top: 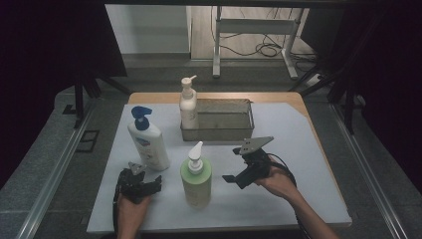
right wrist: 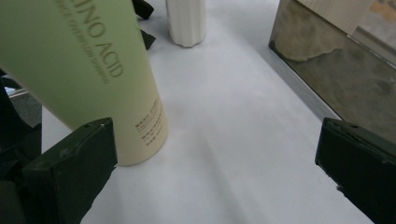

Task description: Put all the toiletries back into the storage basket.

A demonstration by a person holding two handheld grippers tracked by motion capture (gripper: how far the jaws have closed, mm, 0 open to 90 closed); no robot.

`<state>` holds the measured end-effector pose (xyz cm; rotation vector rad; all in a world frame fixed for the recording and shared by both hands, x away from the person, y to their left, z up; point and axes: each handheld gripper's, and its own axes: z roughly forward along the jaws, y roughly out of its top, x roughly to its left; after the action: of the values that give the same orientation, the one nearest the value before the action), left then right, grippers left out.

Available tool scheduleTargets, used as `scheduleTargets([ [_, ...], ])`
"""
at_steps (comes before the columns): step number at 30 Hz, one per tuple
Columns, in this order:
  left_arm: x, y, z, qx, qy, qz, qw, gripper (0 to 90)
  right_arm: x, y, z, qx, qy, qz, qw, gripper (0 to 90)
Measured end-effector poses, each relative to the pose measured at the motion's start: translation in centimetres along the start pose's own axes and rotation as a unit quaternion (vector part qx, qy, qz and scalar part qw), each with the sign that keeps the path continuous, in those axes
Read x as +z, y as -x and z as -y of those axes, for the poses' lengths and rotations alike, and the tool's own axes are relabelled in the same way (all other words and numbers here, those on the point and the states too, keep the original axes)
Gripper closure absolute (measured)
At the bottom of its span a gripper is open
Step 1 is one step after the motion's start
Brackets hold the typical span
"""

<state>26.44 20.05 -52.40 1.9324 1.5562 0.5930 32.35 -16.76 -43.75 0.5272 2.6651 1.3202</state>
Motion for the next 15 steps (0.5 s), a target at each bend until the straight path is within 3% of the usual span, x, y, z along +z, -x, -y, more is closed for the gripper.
scheduleTargets([
  [8,0.0,0.0,0.0,0.0,0.0,0.0,1.0,13.8,-0.3,-1.4,0.0,0.003,0.006,-0.021,0.9997,0.0],
  [15,0.0,0.0,0.0,0.0,-0.001,0.0,1.0,13.8,0.5,-2.7,-0.4,-0.001,0.001,-0.037,0.9993,0.0],
])
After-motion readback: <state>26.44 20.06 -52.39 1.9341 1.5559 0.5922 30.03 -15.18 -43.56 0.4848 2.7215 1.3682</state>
